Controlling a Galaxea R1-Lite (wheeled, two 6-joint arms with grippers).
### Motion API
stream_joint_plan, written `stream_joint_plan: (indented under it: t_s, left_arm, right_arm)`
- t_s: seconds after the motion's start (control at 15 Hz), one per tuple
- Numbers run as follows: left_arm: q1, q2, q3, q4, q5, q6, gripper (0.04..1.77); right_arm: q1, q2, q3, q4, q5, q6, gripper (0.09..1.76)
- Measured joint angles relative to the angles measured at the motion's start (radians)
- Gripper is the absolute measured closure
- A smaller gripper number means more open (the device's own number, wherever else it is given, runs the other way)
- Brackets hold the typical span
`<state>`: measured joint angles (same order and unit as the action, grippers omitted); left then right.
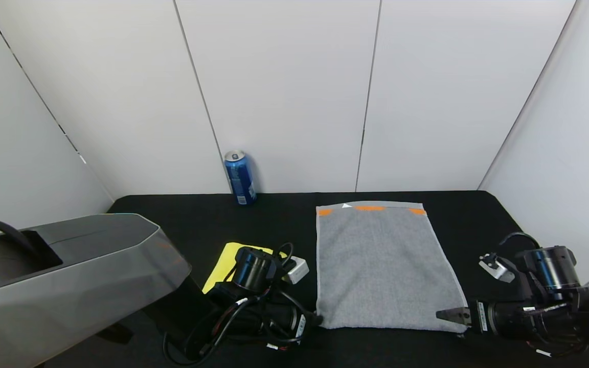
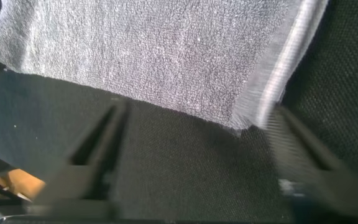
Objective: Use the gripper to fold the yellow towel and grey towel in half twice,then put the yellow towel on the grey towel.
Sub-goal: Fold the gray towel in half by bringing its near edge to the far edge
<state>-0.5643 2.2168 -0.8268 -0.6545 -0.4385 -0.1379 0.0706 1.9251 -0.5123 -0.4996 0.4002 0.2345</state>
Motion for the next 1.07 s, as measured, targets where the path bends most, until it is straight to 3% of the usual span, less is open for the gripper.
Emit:
stream_joint_plan:
  t_s: [0.33,0.4,0.47,0.6,0.87,1.07]
  left_arm:
    - [0.000,0.000,0.000,0.000,0.000,0.000,1.71]
    - [0.000,0.000,0.001,0.000,0.000,0.000,1.71]
    - [0.000,0.000,0.001,0.000,0.000,0.000,1.71]
    - [0.001,0.000,0.001,0.000,0.000,0.000,1.71]
    - [0.003,0.000,0.000,0.000,0.000,0.000,1.71]
    - [0.003,-0.008,0.009,0.000,0.000,-0.001,1.71]
  right_arm:
    - [-0.001,-0.001,0.000,0.000,0.000,0.000,1.09]
    - [-0.001,-0.001,0.001,0.000,0.000,0.000,1.54]
    - [-0.001,-0.001,0.002,0.000,0.000,0.000,1.74]
    - [-0.001,-0.002,0.004,-0.001,-0.001,0.000,1.73]
    - [-0.001,-0.002,0.135,0.000,0.000,0.000,1.73]
    - [-0.007,-0.005,0.045,0.002,0.000,0.003,1.73]
